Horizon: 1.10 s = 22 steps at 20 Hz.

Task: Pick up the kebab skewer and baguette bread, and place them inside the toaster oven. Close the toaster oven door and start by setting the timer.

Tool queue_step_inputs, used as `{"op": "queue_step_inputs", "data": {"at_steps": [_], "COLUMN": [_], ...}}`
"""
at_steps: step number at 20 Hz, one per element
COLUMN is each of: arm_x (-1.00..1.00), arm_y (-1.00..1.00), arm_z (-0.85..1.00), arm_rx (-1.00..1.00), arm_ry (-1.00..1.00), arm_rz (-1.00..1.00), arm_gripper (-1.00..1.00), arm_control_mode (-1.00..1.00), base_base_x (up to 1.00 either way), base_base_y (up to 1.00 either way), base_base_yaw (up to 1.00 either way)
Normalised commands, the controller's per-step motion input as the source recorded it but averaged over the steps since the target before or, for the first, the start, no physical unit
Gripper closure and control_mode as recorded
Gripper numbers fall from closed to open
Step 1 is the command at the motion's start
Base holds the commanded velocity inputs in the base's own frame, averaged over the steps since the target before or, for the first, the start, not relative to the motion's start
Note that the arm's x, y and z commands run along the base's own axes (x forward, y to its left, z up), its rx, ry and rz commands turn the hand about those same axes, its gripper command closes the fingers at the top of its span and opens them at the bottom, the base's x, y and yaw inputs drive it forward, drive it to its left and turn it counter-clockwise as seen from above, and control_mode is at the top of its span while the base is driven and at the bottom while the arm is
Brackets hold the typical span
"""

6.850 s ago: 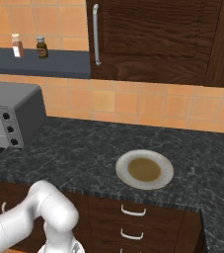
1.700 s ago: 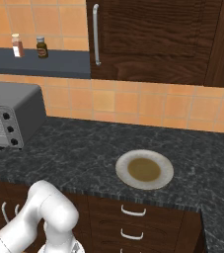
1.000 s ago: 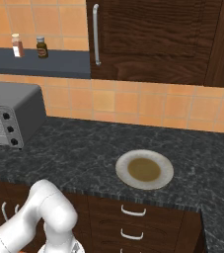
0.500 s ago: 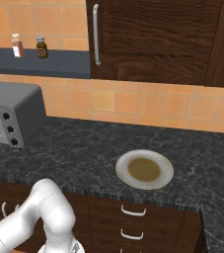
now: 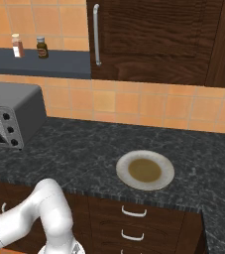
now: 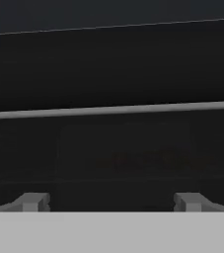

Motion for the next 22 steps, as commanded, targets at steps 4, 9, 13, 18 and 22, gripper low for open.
{"op": "queue_step_inputs", "data": {"at_steps": [4, 9, 13, 18, 22], "arm_x": [0.29, 0.22, 0.22, 0.17, 0.02], "arm_y": [0.01, 0.01, 0.07, 0.04, 0.00], "arm_z": [0.24, 0.21, 0.17, 0.04, 0.00], "arm_rx": [0.00, 0.00, 0.00, 0.00, 0.00], "arm_ry": [0.00, 0.00, 0.02, 0.00, 0.00], "arm_rz": [0.00, 0.00, 0.00, 0.00, 0.00], "arm_gripper": [-1.00, -1.00, -1.00, -1.00, -1.00], "arm_control_mode": [-1.00, -1.00, -1.00, -1.00, -1.00], "base_base_x": [0.00, 0.00, 0.00, 0.00, 0.00], "base_base_y": [0.00, 0.00, 0.00, 0.00, 0.00], "base_base_yaw": [0.00, 0.00, 0.00, 0.00, 0.00]}}
